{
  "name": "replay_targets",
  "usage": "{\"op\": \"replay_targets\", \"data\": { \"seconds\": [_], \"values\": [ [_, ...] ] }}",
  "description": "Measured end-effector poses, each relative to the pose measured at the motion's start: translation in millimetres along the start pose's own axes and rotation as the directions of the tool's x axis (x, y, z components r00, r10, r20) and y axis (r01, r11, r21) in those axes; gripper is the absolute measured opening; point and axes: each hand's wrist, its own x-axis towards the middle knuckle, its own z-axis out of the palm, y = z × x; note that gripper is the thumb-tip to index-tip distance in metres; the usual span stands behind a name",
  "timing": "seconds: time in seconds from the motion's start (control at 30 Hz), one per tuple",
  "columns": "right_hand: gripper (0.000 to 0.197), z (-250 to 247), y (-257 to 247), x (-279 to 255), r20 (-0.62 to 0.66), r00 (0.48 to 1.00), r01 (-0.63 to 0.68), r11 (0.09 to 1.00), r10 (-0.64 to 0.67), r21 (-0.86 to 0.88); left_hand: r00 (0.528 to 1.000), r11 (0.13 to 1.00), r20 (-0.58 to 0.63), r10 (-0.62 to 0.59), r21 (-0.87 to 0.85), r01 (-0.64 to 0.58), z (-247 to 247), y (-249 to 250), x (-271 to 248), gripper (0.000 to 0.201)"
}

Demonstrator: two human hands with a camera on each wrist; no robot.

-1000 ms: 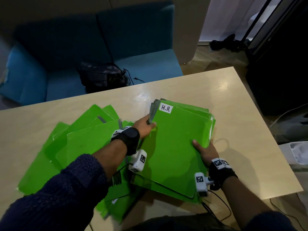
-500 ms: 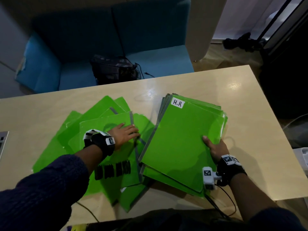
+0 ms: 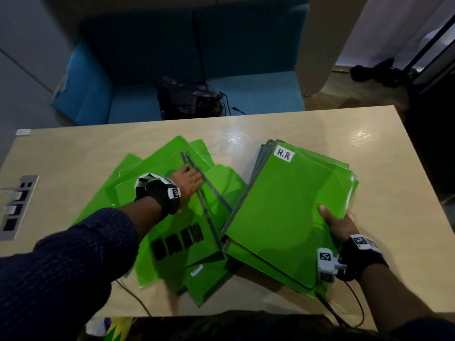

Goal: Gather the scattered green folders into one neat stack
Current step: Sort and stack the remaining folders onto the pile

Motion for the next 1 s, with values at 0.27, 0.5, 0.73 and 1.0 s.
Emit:
{"op": "replay_targets", "data": {
  "seconds": [0.27, 0.5, 0.73, 1.0],
  "values": [
    [0.112, -2, 7, 2, -0.036, 0.999, -0.004, 1.000, 0.004, -0.011, 0.998, 0.992, 0.021, 0.067, -0.107, -0.065, 10, 8, 7, 0.148],
    [0.095, 2, -1, 0, -0.045, 0.999, -0.018, 0.998, 0.016, -0.053, 0.993, 0.994, -0.042, 0.113, 0.005, -0.113, 0, 2, 19, 0.131],
    [0.099, 1, -2, 1, -0.026, 1.000, -0.006, 0.998, 0.005, -0.055, 0.985, 0.936, 0.116, 0.129, -0.342, -0.082, 1, -52, -14, 0.085],
    [0.100, -2, 0, 3, -0.028, 1.000, -0.015, 0.993, 0.012, -0.113, 0.835, 0.456, -0.083, -0.544, -0.864, 0.211, 6, -167, -92, 0.059]
  ]
}}
